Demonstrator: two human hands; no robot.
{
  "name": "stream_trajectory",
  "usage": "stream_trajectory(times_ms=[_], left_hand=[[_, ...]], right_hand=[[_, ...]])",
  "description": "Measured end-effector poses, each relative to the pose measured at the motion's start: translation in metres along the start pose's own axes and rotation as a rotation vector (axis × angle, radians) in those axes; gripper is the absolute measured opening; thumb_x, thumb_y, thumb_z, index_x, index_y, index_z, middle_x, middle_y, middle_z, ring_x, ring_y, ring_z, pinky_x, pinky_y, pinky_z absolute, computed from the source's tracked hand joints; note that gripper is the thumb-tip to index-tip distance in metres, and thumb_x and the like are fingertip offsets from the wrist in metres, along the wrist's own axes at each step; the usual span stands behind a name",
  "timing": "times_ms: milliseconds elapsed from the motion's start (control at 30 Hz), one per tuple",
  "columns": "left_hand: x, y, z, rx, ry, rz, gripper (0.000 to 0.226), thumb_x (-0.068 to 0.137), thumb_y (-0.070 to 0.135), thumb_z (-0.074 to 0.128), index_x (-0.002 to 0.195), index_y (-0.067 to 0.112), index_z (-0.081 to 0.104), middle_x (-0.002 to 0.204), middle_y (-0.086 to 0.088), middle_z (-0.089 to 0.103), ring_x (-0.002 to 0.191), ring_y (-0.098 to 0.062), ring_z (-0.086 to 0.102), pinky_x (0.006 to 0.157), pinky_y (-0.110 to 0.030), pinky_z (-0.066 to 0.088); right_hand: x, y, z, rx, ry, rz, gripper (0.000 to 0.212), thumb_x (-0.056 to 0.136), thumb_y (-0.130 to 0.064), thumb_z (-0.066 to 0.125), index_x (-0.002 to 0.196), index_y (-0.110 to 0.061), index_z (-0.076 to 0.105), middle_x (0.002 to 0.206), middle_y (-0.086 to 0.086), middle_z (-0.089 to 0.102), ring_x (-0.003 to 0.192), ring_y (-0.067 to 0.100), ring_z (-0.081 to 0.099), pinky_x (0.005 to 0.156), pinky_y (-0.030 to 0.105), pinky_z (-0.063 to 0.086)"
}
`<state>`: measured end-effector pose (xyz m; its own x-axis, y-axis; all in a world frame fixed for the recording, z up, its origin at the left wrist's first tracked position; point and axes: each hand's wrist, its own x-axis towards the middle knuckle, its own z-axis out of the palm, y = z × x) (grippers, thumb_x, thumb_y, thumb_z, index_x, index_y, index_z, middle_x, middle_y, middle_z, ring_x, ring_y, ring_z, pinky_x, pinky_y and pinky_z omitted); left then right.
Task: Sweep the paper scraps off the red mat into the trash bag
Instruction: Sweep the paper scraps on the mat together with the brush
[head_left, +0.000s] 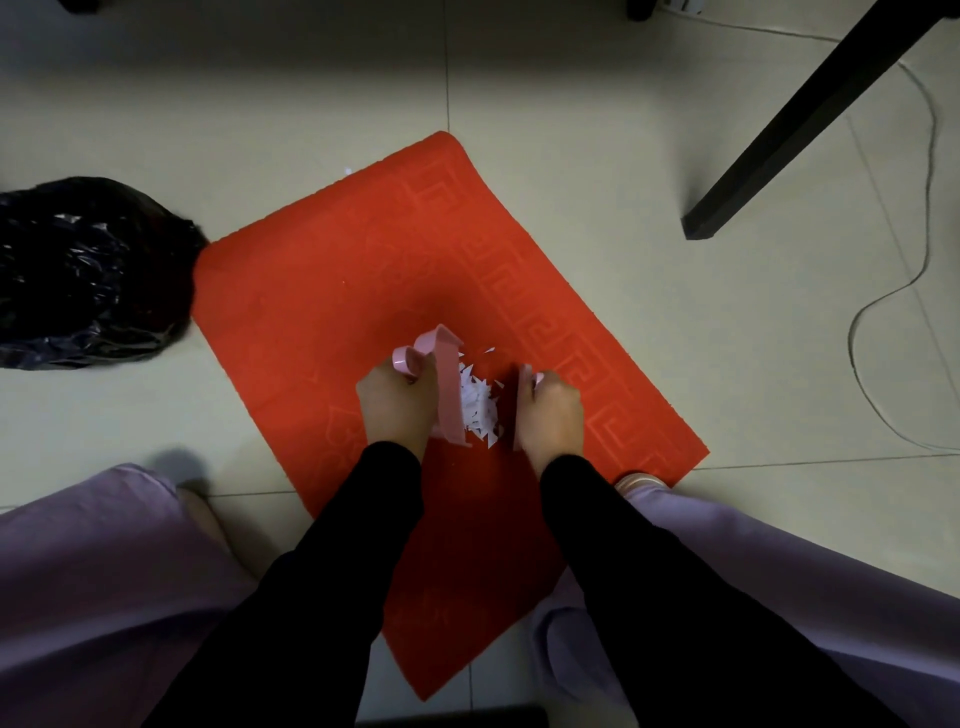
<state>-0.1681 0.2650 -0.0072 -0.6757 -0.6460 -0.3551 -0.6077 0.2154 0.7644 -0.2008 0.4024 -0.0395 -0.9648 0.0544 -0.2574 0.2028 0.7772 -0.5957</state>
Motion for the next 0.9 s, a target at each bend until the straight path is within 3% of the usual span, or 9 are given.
stream_trajectory(times_ms=[100,233,433,500,567,700,900], left_hand=[[0.005,-0.004,-0.005,-0.006,0.009,0.000,0.036,0.091,0.020,0.050,0.058,0.006,0.048,0.056,-0.007,0.052,0.052,-0.018,0.047,0.044,-0.023,0.033],[0.012,-0.007,-0.012,0.064,0.042,0.051,0.046,0.091,0.017,0.050,0.049,0.014,0.034,0.048,-0.002,0.043,0.043,-0.011,0.034,0.040,-0.019,0.026],[0.017,-0.012,-0.023,0.068,0.068,0.026,0.044,0.091,0.018,0.051,0.049,0.015,0.037,0.048,0.000,0.044,0.042,-0.008,0.036,0.036,-0.010,0.032],[0.018,-0.014,-0.026,0.072,0.069,0.020,0.044,0.091,0.018,0.051,0.049,0.015,0.036,0.048,-0.001,0.044,0.044,-0.012,0.038,0.036,-0.013,0.029],[0.019,-0.016,-0.029,0.078,0.074,0.015,0.042,0.091,0.020,0.051,0.051,0.012,0.041,0.050,-0.004,0.048,0.050,-0.019,0.044,0.045,-0.025,0.033],[0.019,-0.018,-0.033,0.047,0.091,0.026,0.035,0.091,0.019,0.051,0.069,-0.008,0.060,0.070,-0.025,0.065,0.062,-0.028,0.056,0.059,-0.037,0.046],[0.022,-0.021,-0.041,0.064,0.116,0.045,0.034,0.091,0.018,0.050,0.073,-0.009,0.062,0.068,-0.021,0.062,0.063,-0.027,0.056,0.062,-0.034,0.042]], right_hand=[[-0.007,-0.006,0.016,-0.005,-0.028,-0.032,0.037,0.100,-0.024,0.038,0.098,0.006,0.058,0.092,0.026,0.065,0.082,0.041,0.062,0.062,0.034,0.036],[-0.009,-0.012,0.023,0.002,-0.021,-0.023,0.037,0.100,-0.024,0.038,0.098,0.007,0.059,0.091,0.027,0.064,0.082,0.041,0.061,0.060,0.030,0.028],[-0.015,-0.026,0.033,0.043,-0.018,-0.018,0.037,0.099,-0.024,0.040,0.097,0.009,0.058,0.091,0.029,0.064,0.080,0.042,0.061,0.060,0.030,0.027],[-0.016,-0.030,0.036,0.065,-0.005,-0.021,0.038,0.099,-0.025,0.040,0.088,0.006,0.057,0.087,0.030,0.064,0.071,0.039,0.058,0.059,0.031,0.028],[-0.017,-0.033,0.037,0.067,0.005,-0.022,0.037,0.100,-0.026,0.040,0.078,0.000,0.054,0.082,0.029,0.064,0.065,0.037,0.054,0.058,0.031,0.026],[-0.017,-0.038,0.032,0.051,0.011,-0.039,0.035,0.100,-0.028,0.039,0.072,-0.008,0.043,0.067,0.016,0.051,0.059,0.024,0.043,0.056,0.029,0.025],[-0.012,-0.039,0.025,0.121,0.079,-0.078,0.045,0.099,-0.027,0.043,0.057,-0.019,0.030,0.050,-0.002,0.036,0.042,0.014,0.031,0.046,0.027,0.021]])
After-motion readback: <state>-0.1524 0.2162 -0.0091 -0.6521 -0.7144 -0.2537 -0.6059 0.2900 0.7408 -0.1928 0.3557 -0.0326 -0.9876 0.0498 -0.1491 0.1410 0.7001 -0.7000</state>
